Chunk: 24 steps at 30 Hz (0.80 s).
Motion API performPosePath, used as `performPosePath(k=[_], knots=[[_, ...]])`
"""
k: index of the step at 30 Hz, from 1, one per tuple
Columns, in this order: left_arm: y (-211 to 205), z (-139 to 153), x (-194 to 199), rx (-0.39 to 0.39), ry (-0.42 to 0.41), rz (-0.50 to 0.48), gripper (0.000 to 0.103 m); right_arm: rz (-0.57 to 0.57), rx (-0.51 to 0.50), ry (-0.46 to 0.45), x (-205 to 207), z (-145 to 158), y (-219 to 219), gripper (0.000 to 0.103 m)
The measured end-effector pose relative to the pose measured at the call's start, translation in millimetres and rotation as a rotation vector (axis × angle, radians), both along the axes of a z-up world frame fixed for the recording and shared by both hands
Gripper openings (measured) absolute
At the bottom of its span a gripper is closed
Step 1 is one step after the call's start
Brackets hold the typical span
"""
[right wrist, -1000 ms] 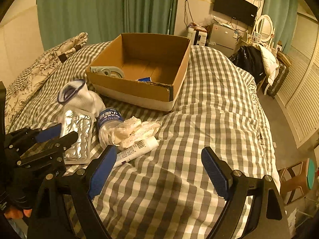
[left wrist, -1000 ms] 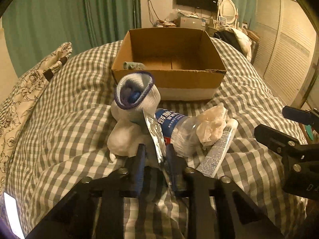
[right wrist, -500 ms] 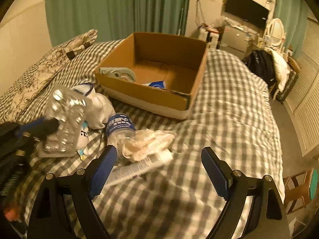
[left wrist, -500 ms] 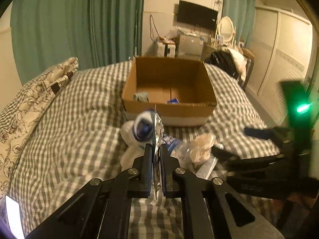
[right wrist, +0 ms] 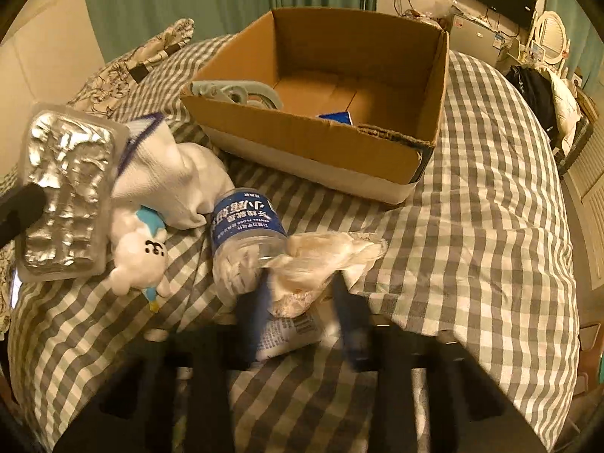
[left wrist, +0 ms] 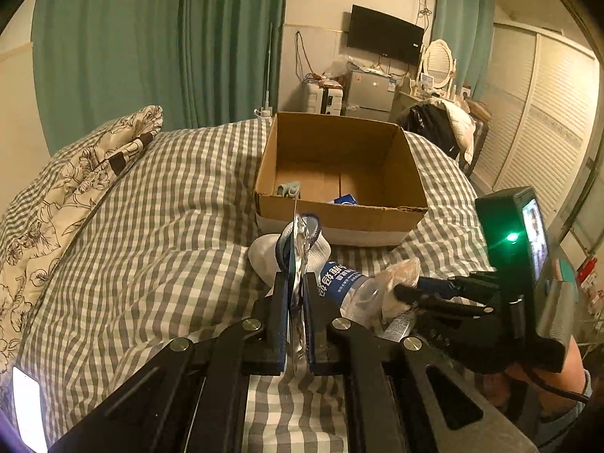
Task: Organize objects
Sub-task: 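Grasp the white lace cloth with the right tool while the left holds the blister pack, then carry the blister pack and lace cloth into the box and open both tools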
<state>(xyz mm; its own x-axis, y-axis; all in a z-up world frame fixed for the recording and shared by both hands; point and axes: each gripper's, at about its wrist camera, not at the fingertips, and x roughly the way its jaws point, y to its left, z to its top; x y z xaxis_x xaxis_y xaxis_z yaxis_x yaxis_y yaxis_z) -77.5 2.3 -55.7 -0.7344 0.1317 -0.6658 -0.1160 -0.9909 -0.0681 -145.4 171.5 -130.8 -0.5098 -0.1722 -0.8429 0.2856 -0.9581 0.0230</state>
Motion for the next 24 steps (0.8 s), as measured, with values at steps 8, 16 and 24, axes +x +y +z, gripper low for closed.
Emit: performPosePath(k=[8,16,24], knots=[[0,11,12,-0.002,0.024,-0.004,0.007,0.005,-0.009,0.096,20,34,3,0.008],[-1,37,23,0.011,0.075,-0.018,0.007,0.021,-0.036,0.21,49,92,2,0.008],[12,77,5,-0.011,0.151,-0.061,0.007,0.048,-0.019,0.318,63,147,-10,0.008]])
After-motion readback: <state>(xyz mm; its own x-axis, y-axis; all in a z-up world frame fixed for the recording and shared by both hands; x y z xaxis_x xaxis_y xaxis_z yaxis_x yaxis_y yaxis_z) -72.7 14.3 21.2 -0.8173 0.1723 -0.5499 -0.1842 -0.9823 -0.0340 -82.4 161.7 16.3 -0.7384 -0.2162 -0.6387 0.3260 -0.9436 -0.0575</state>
